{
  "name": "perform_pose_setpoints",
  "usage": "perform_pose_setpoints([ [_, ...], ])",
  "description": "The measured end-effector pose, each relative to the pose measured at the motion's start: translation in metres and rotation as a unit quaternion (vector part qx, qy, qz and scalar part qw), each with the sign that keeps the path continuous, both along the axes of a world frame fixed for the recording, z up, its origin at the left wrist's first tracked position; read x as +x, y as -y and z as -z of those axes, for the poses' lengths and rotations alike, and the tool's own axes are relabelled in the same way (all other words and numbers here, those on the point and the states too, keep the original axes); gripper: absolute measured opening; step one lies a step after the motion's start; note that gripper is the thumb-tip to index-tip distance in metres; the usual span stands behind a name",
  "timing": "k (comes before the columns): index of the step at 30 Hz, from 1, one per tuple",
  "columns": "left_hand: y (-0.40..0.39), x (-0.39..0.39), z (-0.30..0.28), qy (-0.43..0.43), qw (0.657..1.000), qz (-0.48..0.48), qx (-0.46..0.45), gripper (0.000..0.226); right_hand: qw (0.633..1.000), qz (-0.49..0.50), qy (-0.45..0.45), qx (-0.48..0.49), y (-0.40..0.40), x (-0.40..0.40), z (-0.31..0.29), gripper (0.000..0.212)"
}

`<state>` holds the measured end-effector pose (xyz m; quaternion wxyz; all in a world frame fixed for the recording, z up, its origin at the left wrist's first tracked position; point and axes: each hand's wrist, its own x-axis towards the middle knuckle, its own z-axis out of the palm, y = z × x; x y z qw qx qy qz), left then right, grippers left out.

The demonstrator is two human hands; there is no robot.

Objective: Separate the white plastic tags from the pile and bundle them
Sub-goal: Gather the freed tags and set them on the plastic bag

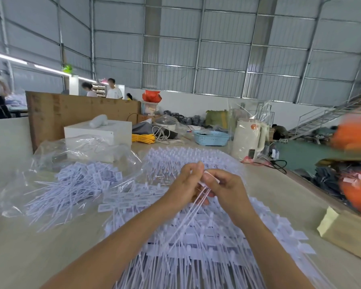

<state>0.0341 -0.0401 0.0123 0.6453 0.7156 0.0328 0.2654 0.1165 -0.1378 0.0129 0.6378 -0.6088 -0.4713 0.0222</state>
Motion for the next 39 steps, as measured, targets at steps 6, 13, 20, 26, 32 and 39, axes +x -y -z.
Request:
perform_pose_setpoints([
  [6,0.001,0.0,0.002,-0.022,0.999,0.017,-0.035,0.062,0.996,0.038,-0.067,0.038,-0.003,0.002,0.001,0.022],
  [13,0.0,-0.003,0.001,-0.121,0.992,0.026,0.03,0.025,0.983,0.12,-0.089,0.105,0.001,0.013,0.002,0.023],
  [20,-0.017,-0.014,-0.022,-0.171,0.801,-0.156,0.552,0.026,0.989,0.092,-0.094,0.068,-0.004,0.015,0.008,0.018],
  [26,-0.044,-0.045,-0.022,-0.199,0.757,-0.178,0.596,0.027,0.995,0.038,-0.091,0.005,-0.013,0.01,0.016,0.024],
  [32,-0.12,-0.116,-0.01,-0.151,0.836,-0.365,0.381,0.035,0.994,0.042,-0.097,-0.038,-0.015,0.017,0.023,0.022],
  [39,-0.194,-0.161,0.019,-0.349,0.708,-0.5,0.357,0.027,0.991,0.075,-0.102,-0.05,-0.016,0.032,0.032,0.024],
])
